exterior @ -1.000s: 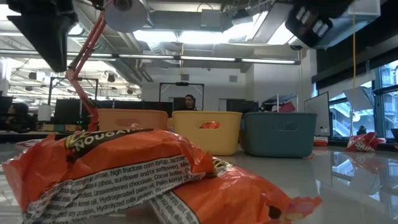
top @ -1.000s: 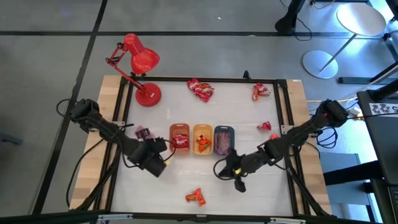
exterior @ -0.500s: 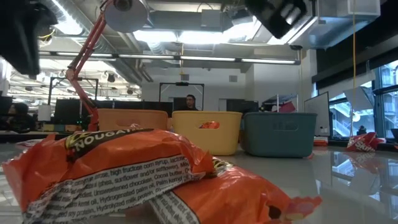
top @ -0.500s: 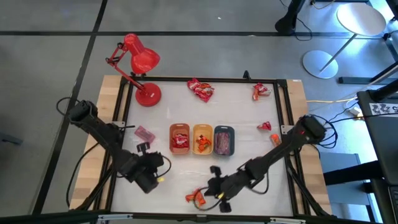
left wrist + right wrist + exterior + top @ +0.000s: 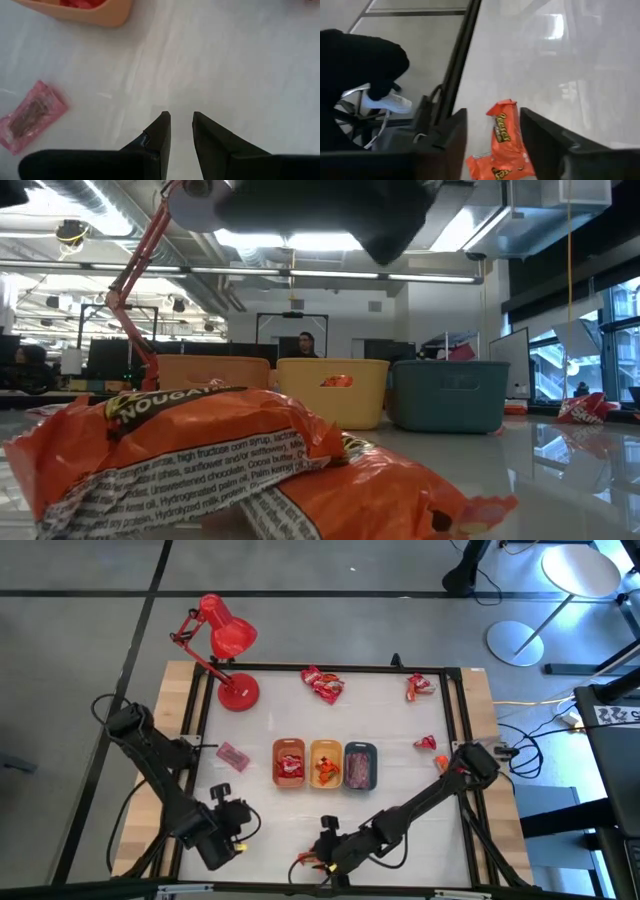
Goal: Sort candy
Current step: Put the orange candy into the yellow bin
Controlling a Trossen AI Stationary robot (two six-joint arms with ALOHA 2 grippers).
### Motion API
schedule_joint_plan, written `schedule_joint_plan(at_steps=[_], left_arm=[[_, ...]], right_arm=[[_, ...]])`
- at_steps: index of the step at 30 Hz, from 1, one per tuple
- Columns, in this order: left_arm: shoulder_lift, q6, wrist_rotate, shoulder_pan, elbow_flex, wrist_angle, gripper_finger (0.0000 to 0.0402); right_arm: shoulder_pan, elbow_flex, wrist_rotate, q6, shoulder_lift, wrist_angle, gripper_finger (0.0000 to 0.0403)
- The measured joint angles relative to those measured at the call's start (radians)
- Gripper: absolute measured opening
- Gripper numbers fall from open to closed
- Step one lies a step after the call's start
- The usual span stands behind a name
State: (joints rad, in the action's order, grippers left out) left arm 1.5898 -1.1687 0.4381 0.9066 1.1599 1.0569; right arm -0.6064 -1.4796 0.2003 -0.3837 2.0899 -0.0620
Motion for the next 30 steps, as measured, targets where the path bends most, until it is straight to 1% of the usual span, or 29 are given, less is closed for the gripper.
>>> schedule_joint_plan(at_steps=[6, 9, 11, 16, 21, 30], left_arm=[[0.000, -0.040, 0.013, 0.044, 0.000, 0.000, 0.0072], [0.000, -0.057, 0.033, 0.057, 0.000, 0.000, 0.0072], [0.000, -0.061, 0.037, 0.058, 0.000, 0.000, 0.0072], [0.000, -0.062, 0.038, 0.058, 0.000, 0.001, 0.0072], [0.000, -0.062, 0.047, 0.058, 0.000, 0.001, 0.0072], [0.000, -0.055, 0.050, 0.058, -0.003, -0.003, 0.0072]], right_arm=[[0.001, 0.000, 0.017, -0.001, 0.045, 0.036, 0.0261], [-0.002, -0.001, 0.017, -0.002, 0.075, 0.076, 0.0287], [-0.002, -0.001, 0.017, -0.002, 0.094, 0.088, 0.0297], [-0.002, -0.001, 0.019, -0.002, 0.124, 0.084, 0.0295], [-0.002, -0.001, 0.060, 0.005, 0.122, 0.045, 0.0284], [-0.002, -0.001, 0.028, 0.017, 0.155, 0.062, 0.0257]])
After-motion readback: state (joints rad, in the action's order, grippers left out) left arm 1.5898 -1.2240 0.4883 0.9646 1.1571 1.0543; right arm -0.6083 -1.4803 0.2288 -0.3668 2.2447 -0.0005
